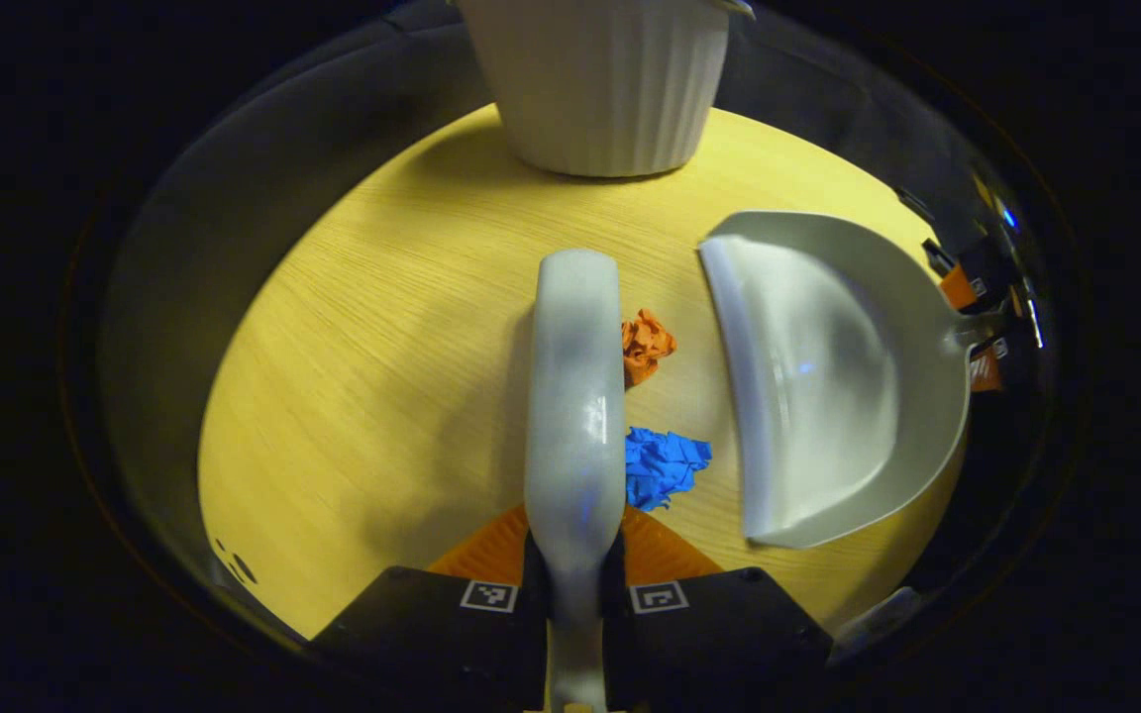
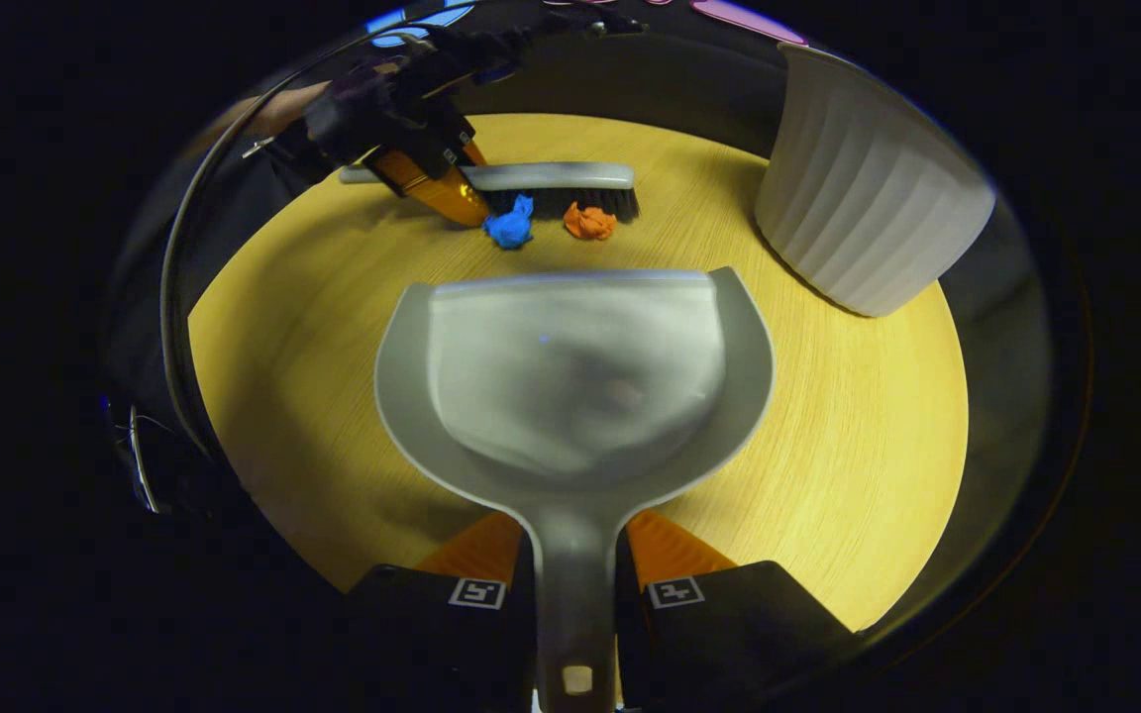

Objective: Pick up the small broom and dustpan from the desktop, sweep the trash into the dustpan with the broom, and then empty the trash into the garbage bin.

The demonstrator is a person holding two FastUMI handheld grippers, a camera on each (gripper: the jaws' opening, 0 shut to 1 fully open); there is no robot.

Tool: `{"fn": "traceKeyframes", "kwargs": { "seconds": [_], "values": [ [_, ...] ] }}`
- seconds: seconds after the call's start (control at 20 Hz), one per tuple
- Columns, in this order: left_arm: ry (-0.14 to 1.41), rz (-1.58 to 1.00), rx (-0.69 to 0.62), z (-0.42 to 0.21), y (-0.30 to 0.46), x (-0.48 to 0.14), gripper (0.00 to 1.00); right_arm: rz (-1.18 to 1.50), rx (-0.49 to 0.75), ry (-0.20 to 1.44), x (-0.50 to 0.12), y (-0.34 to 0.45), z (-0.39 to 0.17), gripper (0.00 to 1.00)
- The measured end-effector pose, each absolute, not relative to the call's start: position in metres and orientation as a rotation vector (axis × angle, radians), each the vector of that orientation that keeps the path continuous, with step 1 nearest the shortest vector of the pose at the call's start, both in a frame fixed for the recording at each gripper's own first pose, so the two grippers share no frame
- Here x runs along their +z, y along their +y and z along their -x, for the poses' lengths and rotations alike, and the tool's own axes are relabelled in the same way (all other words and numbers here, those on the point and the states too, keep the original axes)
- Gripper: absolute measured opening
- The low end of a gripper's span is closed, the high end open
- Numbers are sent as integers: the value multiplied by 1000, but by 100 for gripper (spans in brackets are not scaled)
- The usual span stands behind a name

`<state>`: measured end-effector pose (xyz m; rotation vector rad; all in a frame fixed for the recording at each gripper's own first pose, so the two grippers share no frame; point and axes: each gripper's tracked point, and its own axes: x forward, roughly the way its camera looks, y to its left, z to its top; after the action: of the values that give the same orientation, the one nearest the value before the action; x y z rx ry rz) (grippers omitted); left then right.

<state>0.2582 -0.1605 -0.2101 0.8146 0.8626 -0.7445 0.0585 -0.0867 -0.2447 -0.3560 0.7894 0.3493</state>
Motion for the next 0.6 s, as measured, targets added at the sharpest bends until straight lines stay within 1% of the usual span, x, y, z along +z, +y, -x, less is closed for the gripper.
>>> {"fn": "traceKeyframes", "kwargs": {
  "seconds": [0.05, 0.15, 0.2, 0.25, 0.35, 0.4, 0.45, 0.5, 0.55, 0.6],
  "values": [
    [881, -799, -759, -241, -171, -214, 27, 362, 350, 790, -244, -87, -58, 37],
    [917, -762, -793, -221, -184, -218, 27, 371, 353, 783, -244, -87, -60, 37],
    [937, -743, -811, -206, -189, -221, 25, 372, 354, 781, -245, -88, -60, 32],
    [956, -726, -826, -194, -194, -223, 27, 374, 353, 771, -244, -88, -60, 37],
    [957, -740, -839, -181, -196, -222, 25, 388, 346, 752, -246, -91, -60, 37],
    [957, -739, -848, -174, -197, -220, 27, 378, 338, 747, -247, -92, -62, 37],
    [956, -724, -850, -168, -198, -217, 27, 366, 331, 745, -250, -91, -63, 37],
    [949, -705, -838, -164, -200, -213, 25, 355, 324, 741, -250, -91, -63, 41],
    [931, -682, -813, -161, -199, -209, 27, 350, 320, 741, -252, -92, -62, 37],
    [907, -651, -776, -159, -196, -203, 27, 345, 315, 740, -254, -95, -63, 37]
  ]
}}
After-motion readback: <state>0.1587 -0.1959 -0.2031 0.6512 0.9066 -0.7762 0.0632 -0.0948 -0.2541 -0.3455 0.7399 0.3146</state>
